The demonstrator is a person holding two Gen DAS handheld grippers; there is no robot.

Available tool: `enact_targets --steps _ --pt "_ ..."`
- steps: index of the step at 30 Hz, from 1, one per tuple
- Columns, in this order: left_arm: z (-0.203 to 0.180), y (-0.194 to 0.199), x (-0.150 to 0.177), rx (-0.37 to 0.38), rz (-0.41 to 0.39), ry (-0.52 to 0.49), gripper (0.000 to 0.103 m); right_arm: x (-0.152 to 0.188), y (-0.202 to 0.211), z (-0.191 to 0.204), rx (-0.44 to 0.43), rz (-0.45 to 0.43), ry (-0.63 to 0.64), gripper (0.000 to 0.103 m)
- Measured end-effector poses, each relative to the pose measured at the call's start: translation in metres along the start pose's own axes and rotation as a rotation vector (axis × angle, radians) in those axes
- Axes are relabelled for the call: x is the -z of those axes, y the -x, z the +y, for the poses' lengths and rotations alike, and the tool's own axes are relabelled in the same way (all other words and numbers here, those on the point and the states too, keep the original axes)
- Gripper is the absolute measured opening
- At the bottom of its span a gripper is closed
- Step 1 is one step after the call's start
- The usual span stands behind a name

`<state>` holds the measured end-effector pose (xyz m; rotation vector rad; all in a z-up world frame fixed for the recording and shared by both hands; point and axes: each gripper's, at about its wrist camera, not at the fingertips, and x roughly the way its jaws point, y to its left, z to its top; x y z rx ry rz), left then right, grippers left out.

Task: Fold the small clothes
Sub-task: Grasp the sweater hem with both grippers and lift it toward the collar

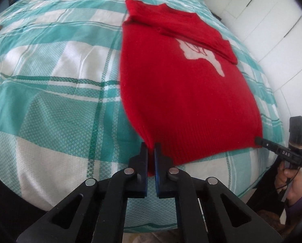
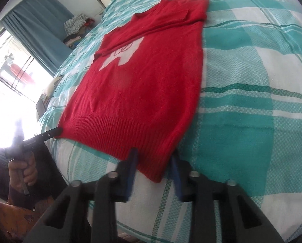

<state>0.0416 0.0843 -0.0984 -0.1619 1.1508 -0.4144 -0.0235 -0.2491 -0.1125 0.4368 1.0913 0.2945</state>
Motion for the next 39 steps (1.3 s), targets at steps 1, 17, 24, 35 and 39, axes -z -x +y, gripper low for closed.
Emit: enact_targets --steps 1,17,24,35,39 --pt "0.001 0.002 -0.002 0.014 -0.004 0.007 0.003 -0.002 0.002 -0.001 -0.007 -0.002 -0.011 0.004" --pt "-0.003 -0.032 -0.260 0.133 -0.279 0.102 0.003 -0.230 0.014 -0.012 0.124 -0.363 0.086 0.004" --pt "0.001 -0.105 -0.342 0.009 -0.265 0.143 0.004 -0.335 -0.045 -0.030 0.219 -0.375 0.050 0.004" --pt "0.027 -0.086 -0.347 -0.098 -0.346 0.203 0.084 -0.338 -0.050 -0.066 0.140 -0.447 -0.064 0.043" --pt "0.016 -0.066 -0.295 -0.127 -0.306 0.106 0.087 -0.298 -0.024 -0.056 0.160 -0.434 0.039 0.053"
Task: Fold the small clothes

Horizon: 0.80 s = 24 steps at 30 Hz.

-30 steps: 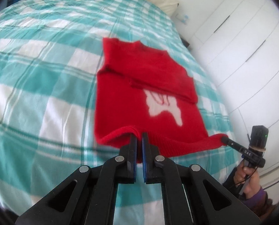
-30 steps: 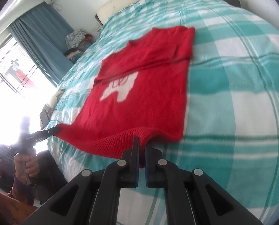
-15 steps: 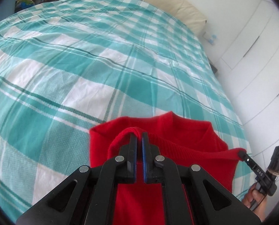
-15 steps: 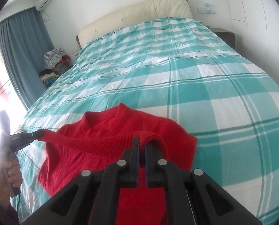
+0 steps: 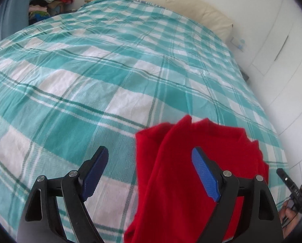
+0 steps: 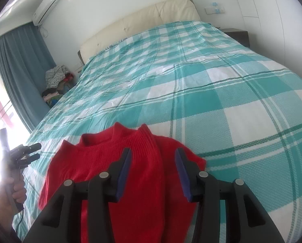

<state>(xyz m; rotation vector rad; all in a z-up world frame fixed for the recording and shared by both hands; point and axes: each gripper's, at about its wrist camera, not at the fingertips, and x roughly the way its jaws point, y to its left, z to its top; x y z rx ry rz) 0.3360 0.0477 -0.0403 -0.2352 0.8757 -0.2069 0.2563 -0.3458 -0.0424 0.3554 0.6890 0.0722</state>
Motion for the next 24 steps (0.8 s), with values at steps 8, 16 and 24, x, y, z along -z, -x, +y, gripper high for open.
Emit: enact_targets --steps 8,16,24 --pt "-0.031 0.066 0.116 0.008 0.138 -0.199 0.093 0.101 0.089 -0.004 0.079 0.080 0.127 0.070" --pt "-0.053 0.052 0.177 0.006 0.119 -0.237 0.097 0.169 0.103 -0.010 0.165 0.095 0.122 0.073" --pt "-0.055 0.037 0.189 -0.055 0.112 -0.270 0.101 0.173 0.097 -0.015 0.165 0.093 0.116 0.082"
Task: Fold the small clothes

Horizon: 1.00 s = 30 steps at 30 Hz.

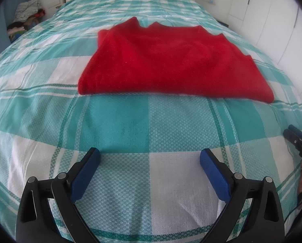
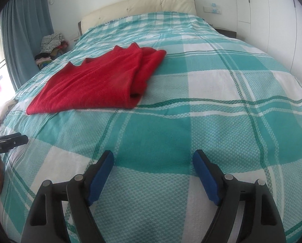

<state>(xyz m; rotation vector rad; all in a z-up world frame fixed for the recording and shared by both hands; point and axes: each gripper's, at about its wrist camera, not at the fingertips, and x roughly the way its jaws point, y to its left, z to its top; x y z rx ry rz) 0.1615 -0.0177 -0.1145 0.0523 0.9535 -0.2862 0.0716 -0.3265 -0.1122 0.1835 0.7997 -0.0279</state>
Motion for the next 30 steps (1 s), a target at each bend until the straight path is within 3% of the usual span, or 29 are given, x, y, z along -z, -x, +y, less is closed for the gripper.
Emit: enact_targets --steps 7,30 --pt "-0.0030 -0.0065 0.0011 -0.013 0.031 -0.016 0.102 0.0016 -0.0008 0.0067 0.027 -0.002 0.022 0.084" --pt "-0.0082 -0.0081 0.0034 -0.038 0.025 -0.033 0.103 0.0017 -0.0005 0.0059 0.020 -0.003 0.016 0.085"
